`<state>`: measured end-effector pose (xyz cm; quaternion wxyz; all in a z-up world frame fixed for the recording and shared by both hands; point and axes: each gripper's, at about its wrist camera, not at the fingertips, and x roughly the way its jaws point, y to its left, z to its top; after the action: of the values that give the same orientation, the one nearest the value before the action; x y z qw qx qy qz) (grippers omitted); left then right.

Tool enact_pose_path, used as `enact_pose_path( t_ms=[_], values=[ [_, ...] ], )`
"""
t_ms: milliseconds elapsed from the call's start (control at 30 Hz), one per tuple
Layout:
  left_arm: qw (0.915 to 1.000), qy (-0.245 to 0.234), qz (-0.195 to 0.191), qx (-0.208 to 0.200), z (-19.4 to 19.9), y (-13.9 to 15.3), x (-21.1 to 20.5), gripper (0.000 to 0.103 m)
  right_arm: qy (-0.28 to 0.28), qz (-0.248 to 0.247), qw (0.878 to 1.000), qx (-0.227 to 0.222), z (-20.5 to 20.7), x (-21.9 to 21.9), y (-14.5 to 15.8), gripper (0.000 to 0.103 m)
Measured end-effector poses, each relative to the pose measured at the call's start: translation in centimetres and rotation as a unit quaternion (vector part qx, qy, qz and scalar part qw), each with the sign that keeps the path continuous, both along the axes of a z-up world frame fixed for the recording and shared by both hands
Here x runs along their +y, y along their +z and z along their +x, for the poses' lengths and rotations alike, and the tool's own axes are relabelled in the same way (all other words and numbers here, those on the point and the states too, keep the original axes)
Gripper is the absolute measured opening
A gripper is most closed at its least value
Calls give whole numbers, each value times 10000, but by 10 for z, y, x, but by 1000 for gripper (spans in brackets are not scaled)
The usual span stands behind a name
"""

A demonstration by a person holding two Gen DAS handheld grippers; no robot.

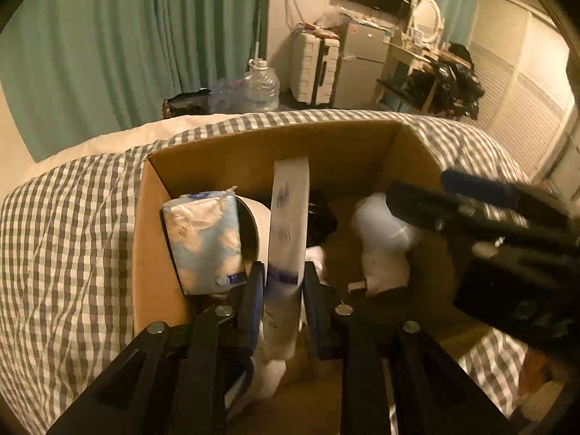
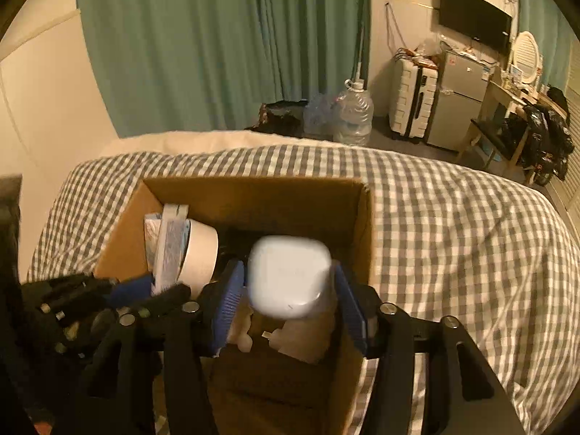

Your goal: Organize objects

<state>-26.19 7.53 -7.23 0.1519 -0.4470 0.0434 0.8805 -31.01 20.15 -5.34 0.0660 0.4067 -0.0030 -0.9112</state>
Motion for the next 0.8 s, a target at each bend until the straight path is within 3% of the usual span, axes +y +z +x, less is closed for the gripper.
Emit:
enact_pose_path(
  t_ms=[33,67,100,133,467,633,800],
  values=[
    [10000,-8,-22,16,4,3,1,49,-16,-36,10000,41,4,0,5,68],
    [10000,12,-43,49,9,6,-1,60,-31,-82,9999,92,7,1,11,72],
    [9999,45,-38,111,15,10,-3,78,-72,-117,9998,142,11,3,17,72],
    [9998,81,-18,177,22,16,-8,84,-103,-127,9997,186,14,4,24,72],
    [9968,411,145,675,66,96,-34,85,-330,40,9969,708,73,16,101,72],
    [9922,439,193,1153,95,148,-41,89,-338,103,9938,1052,108,16,142,79],
    [9854,487,187,1621,132,188,-48,93,-298,135,9896,1398,143,11,177,80]
  ],
)
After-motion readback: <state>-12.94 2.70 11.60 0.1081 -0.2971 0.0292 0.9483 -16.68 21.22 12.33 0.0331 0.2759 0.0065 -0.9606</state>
